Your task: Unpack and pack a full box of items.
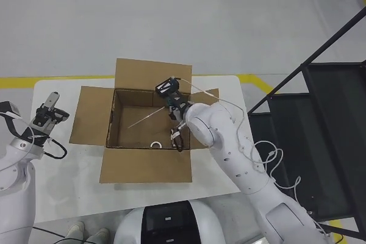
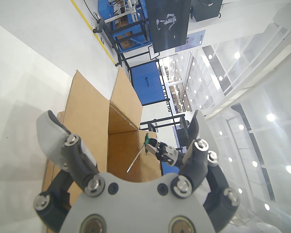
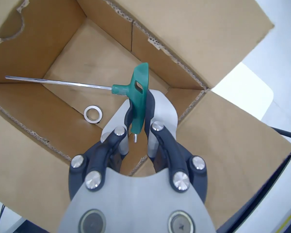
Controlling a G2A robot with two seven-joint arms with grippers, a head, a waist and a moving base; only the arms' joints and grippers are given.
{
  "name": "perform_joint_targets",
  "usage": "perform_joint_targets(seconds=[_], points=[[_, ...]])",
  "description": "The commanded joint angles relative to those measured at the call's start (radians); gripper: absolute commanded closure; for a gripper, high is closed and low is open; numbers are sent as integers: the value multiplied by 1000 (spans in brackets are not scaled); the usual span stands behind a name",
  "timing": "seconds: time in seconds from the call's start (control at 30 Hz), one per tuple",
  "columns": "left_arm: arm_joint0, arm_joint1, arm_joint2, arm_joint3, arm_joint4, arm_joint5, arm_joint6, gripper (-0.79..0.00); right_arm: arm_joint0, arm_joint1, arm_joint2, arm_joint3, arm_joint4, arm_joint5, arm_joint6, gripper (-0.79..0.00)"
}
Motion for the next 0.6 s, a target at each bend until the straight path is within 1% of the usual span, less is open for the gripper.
perform_joint_targets(seconds=[0.0,0.1,0.23,0.37,0.57], points=[[0,0,0,0,0,0,0,-785,-18,5,23,-38,-17,11,1,0],[0,0,0,0,0,0,0,-785,-51,12,62,-114,-36,19,13,0],[0,0,0,0,0,0,0,-785,-124,24,131,-264,-16,13,36,0],[0,0,0,0,0,0,0,-785,-219,40,198,-423,41,-76,69,0],[0,0,0,0,0,0,0,-785,-398,61,335,-598,146,-144,86,0]])
